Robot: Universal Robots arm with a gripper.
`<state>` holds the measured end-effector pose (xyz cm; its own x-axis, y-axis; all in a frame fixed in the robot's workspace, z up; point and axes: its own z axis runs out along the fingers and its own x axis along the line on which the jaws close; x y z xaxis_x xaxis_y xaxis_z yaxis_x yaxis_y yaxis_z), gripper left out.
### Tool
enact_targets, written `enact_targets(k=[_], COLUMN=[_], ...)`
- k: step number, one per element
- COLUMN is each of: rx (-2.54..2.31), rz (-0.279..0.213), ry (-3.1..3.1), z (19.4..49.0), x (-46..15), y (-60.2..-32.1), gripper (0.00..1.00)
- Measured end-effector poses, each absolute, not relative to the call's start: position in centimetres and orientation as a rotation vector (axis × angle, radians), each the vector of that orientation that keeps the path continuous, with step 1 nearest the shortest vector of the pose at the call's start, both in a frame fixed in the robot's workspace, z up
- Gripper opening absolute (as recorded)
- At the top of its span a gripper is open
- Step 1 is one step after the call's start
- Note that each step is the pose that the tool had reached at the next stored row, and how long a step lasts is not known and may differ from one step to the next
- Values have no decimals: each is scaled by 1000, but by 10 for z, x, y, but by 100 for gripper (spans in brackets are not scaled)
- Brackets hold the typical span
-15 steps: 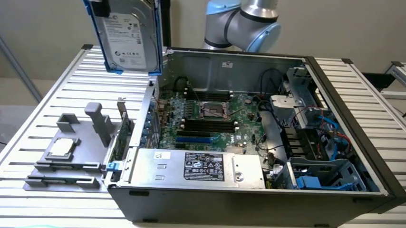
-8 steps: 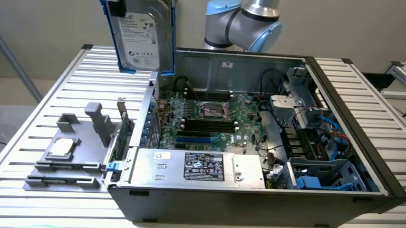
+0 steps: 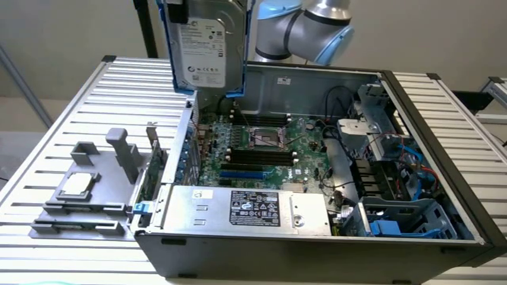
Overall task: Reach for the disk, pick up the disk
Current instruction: 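Pick up the disk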
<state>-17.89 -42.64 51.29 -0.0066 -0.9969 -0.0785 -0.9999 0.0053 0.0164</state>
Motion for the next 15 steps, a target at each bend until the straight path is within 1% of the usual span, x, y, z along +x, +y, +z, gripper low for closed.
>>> enact_targets(k=[15], rx=[-2176], rz=[118], ry=[2189], z=[515], x=[-111], y=[-447], gripper=[33])
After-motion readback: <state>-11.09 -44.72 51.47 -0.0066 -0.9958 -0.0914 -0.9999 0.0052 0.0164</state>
